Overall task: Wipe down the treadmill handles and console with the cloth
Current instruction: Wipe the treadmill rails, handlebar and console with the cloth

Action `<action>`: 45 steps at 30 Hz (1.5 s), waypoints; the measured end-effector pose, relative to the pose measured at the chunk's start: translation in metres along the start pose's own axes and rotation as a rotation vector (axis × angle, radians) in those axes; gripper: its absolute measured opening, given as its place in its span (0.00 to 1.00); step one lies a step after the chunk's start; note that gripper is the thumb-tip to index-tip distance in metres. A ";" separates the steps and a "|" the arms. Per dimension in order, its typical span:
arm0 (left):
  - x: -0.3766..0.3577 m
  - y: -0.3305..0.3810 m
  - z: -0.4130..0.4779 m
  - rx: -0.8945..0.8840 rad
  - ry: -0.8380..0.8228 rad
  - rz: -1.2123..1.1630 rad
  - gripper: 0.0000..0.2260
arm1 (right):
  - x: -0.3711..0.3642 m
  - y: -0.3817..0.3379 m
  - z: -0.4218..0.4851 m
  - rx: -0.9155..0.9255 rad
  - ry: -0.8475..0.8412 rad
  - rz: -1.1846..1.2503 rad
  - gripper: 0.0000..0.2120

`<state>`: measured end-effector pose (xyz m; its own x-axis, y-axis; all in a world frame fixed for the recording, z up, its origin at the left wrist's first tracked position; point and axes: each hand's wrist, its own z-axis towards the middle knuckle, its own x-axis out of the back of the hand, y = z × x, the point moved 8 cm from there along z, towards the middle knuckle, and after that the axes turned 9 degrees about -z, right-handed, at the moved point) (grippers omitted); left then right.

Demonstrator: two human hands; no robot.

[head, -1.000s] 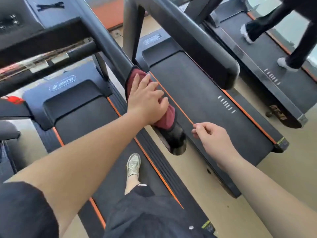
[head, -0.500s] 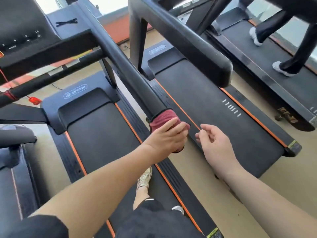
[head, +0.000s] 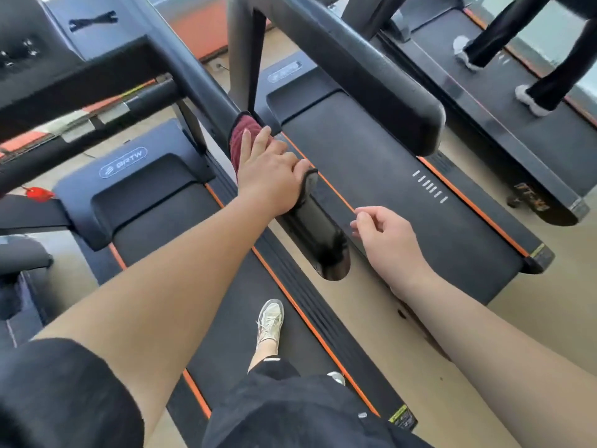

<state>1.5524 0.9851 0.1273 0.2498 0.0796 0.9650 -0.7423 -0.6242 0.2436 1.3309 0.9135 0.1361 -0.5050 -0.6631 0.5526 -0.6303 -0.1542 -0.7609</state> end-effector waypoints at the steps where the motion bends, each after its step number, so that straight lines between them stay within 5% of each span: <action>1: -0.003 0.008 -0.009 -0.002 0.032 -0.045 0.30 | 0.001 0.002 0.000 -0.005 0.003 0.000 0.12; 6: -0.024 0.069 -0.077 -0.229 0.100 -0.053 0.31 | 0.009 0.022 -0.005 -0.063 -0.005 0.047 0.11; 10: -0.049 0.109 -0.110 -0.451 0.199 -0.027 0.12 | 0.023 0.039 -0.022 -0.062 -0.032 0.050 0.11; 13: -0.063 0.129 -0.121 -0.530 0.261 -0.011 0.12 | 0.048 0.044 -0.041 0.003 -0.050 0.024 0.12; 15: -0.055 0.142 -0.124 -0.402 0.233 -0.155 0.13 | 0.070 0.048 -0.047 0.031 -0.053 0.026 0.14; 19: -0.020 0.162 -0.116 0.096 0.202 -0.969 0.11 | 0.101 0.058 -0.046 0.013 -0.069 0.026 0.28; 21: -0.006 0.186 -0.110 0.129 0.207 -1.159 0.10 | 0.108 0.054 -0.039 -0.024 -0.084 0.104 0.29; 24: 0.002 0.219 -0.101 0.058 0.158 -1.237 0.08 | 0.117 0.038 -0.017 -0.064 -0.094 0.297 0.16; 28: 0.003 0.226 -0.063 0.011 0.060 -1.360 0.13 | 0.141 0.025 0.031 -0.051 -0.012 0.279 0.19; 32: 0.018 0.204 -0.006 0.174 0.138 -1.306 0.12 | 0.160 -0.008 0.081 0.006 -0.063 0.252 0.14; 37: 0.019 0.210 0.049 0.325 -0.088 -1.633 0.22 | 0.189 -0.061 0.132 0.139 -0.191 0.163 0.15; 42: 0.036 0.199 0.095 0.332 0.006 -1.488 0.07 | 0.222 -0.077 0.190 0.242 -0.082 -0.025 0.14; 45: 0.038 0.197 0.113 0.426 0.042 -1.389 0.09 | 0.232 -0.077 0.231 0.244 -0.071 -0.058 0.15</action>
<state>1.4859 0.7770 0.2006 0.5757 0.8175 -0.0169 0.3176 -0.2046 0.9259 1.3984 0.6019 0.2443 -0.4243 -0.6961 0.5791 -0.4916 -0.3600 -0.7929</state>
